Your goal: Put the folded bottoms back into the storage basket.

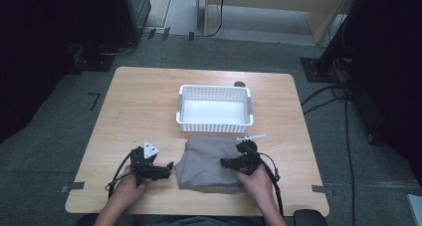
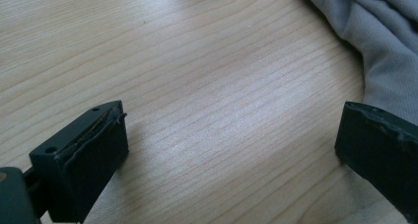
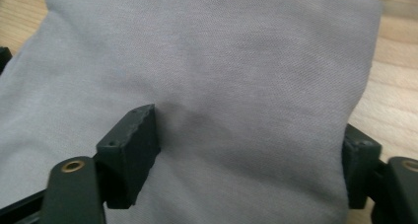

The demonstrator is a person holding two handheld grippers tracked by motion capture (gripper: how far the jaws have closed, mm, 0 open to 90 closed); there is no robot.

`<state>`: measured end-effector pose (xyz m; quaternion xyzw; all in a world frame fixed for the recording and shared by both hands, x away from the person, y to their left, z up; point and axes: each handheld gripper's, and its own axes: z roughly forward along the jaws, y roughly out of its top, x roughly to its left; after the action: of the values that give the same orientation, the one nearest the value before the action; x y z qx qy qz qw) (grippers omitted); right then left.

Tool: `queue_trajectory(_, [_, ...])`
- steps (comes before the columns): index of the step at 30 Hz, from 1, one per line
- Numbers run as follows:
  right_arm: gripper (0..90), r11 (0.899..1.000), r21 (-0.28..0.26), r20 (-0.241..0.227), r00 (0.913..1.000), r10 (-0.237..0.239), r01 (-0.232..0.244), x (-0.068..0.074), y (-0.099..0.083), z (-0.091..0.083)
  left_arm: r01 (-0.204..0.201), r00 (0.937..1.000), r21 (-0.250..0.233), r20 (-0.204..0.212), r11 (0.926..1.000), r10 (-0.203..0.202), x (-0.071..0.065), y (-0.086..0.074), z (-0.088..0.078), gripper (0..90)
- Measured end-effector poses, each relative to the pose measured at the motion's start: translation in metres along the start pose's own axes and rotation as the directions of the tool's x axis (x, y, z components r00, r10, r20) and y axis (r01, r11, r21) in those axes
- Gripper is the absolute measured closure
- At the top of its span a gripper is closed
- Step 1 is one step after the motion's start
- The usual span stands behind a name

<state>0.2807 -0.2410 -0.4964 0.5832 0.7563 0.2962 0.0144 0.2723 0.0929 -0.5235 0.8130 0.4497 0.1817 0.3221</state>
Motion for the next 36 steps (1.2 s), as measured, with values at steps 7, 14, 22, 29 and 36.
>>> queue_trajectory(7, [46.3, 0.997, -0.01, 0.04, 0.9966, -0.072, 0.073, 0.009, 0.001, 0.005, -0.001, 1.0, 0.001, 0.0, 1.0, 0.001, 0.0, 0.0, 0.0, 0.0])
queue_trajectory(14, [69.7, 0.998, 0.029, -0.036, 0.9981, -0.049, 0.05, 0.002, 0.008, 0.003, 0.0, 1.0, 0.001, 0.0, 1.0, 0.0, 0.0, 0.0, 0.0, 0.0])
queue_trajectory(22, [75.4, 0.99, 0.111, -0.082, 0.9934, -0.08, 0.089, 0.006, 0.024, -0.007, -0.001, 1.0, 0.0, 0.0, 1.0, 0.001, 0.0, 0.0, 0.0, 0.0])
queue_trajectory(29, [75.7, 0.99, 0.131, -0.106, 0.9934, -0.043, 0.057, 0.011, 0.036, -0.02, -0.001, 1.0, 0.0, 0.0, 1.0, 0.001, 0.0, 0.0, 0.0, 0.0])
queue_trajectory(36, [75.8, 0.985, 0.169, -0.106, 0.9943, -0.016, 0.034, 0.025, 0.057, -0.04, 0.001, 1.0, -0.001, 0.0, 1.0, -0.001, 0.0, 0.0, 0.0, 0.0])
